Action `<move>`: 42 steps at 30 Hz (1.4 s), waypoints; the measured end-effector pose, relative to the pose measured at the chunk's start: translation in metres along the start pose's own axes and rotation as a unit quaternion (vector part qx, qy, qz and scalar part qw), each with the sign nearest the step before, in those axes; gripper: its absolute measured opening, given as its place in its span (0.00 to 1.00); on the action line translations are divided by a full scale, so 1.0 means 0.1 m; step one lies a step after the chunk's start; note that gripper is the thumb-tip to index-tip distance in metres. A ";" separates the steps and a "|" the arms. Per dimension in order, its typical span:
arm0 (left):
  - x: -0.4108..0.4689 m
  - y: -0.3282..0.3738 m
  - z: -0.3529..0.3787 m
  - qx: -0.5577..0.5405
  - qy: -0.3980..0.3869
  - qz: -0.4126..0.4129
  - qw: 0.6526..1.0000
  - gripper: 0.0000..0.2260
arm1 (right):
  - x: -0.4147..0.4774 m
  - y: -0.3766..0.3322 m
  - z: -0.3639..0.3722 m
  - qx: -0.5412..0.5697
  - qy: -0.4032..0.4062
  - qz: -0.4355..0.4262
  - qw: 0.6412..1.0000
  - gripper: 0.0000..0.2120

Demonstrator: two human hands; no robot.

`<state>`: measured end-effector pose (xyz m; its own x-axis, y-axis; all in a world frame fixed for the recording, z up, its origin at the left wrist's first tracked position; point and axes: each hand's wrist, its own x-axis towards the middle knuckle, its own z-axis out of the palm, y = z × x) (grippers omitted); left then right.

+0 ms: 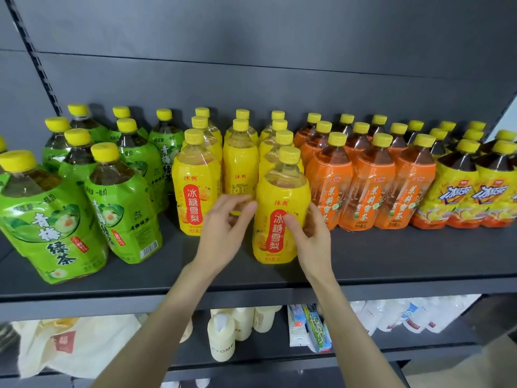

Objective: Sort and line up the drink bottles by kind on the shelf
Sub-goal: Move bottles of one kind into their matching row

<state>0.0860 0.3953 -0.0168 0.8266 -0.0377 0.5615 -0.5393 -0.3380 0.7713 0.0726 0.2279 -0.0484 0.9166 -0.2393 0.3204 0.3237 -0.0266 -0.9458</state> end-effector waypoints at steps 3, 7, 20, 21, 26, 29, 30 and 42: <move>0.43 0.12 -0.20 0.130 0.032 0.084 0.987 0.13 | -0.01 -0.02 -0.01 0.002 0.019 -0.003 1.000 0.24; 1.15 0.24 -0.34 0.307 -0.043 0.109 0.945 0.21 | -0.03 -0.03 0.03 -0.002 0.035 -0.010 0.999 0.22; 2.15 0.27 -0.25 0.434 -0.269 0.012 0.860 0.22 | -0.01 -0.01 0.00 -0.012 0.038 -0.019 0.999 0.21; 2.15 0.28 -0.26 0.423 -0.265 0.011 0.866 0.22 | -0.01 0.00 0.00 -0.015 0.039 -0.020 0.999 0.22; 2.14 0.30 -0.23 0.410 -0.253 0.007 0.876 0.19 | 0.02 0.03 -0.01 -0.025 0.047 -0.031 0.998 0.24; 2.10 0.33 -0.21 0.434 -0.234 0.013 0.870 0.19 | 0.03 0.05 -0.02 -0.027 0.047 -0.033 0.998 0.27; 2.09 0.34 -0.19 0.445 -0.227 0.013 0.866 0.20 | 0.03 0.05 -0.03 -0.028 0.047 -0.033 0.998 0.27; 2.09 0.40 -0.24 0.456 -0.282 -0.010 0.844 0.35 | 0.06 0.10 -0.05 -0.030 0.035 -0.024 0.999 0.29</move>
<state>0.2328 0.3968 0.1387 0.9178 -0.3781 0.1208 -0.3889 -0.9176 0.0828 0.0805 0.2216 -0.0564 0.8811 -0.3035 0.3626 0.3501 -0.0969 -0.9317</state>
